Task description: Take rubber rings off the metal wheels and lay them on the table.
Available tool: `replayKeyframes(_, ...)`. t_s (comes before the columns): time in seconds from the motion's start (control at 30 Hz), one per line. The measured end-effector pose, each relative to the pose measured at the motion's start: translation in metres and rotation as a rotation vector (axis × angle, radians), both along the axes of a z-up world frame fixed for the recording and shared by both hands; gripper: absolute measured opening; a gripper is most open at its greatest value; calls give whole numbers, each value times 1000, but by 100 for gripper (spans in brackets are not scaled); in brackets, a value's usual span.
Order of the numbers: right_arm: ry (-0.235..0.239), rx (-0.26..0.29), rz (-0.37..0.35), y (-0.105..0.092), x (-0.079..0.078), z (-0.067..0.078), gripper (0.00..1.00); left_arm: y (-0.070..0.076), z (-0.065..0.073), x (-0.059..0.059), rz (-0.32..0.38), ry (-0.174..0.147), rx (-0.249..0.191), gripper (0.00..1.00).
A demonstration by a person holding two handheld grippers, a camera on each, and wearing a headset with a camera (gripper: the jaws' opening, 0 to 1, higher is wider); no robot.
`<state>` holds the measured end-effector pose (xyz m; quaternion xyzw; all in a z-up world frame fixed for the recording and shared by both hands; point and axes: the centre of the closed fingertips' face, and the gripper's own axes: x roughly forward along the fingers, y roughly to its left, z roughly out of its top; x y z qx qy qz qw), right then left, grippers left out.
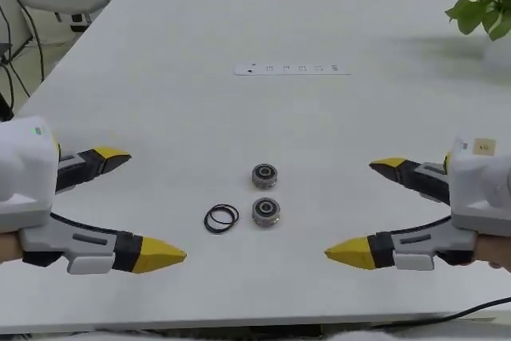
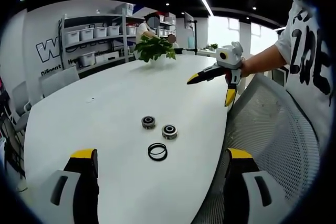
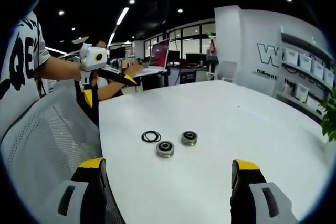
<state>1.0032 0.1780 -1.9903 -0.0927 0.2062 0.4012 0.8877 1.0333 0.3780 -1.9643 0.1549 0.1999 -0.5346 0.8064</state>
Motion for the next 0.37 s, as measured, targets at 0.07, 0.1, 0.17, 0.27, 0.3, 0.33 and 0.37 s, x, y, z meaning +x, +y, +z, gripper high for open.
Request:
replayKeyframes(0.07,0,2,0,0,0,0,99,0,0,0,3,0,-2,99)
replayKeyframes(0.1,-3,3,-2,-1,0,0,99,0,0,0,5,0,-3,99)
replayKeyframes(0.17,-11,-6,-2,-1,-1,0,99,0,0,0,10,-1,-6,99)
replayKeyframes(0.27,-15,-9,-6,-3,-2,-1,99,0,1,-1,23,-3,-11,99)
replayKeyframes(0.3,-16,-8,-9,-3,-2,0,99,-1,2,-1,30,-6,-16,99)
replayKeyframes(0.33,-18,-3,-13,-3,-2,0,99,-2,3,-3,37,-2,-31,99)
replayKeyframes(0.37,-20,2,-17,-3,-2,1,99,-2,4,-4,40,1,-39,99)
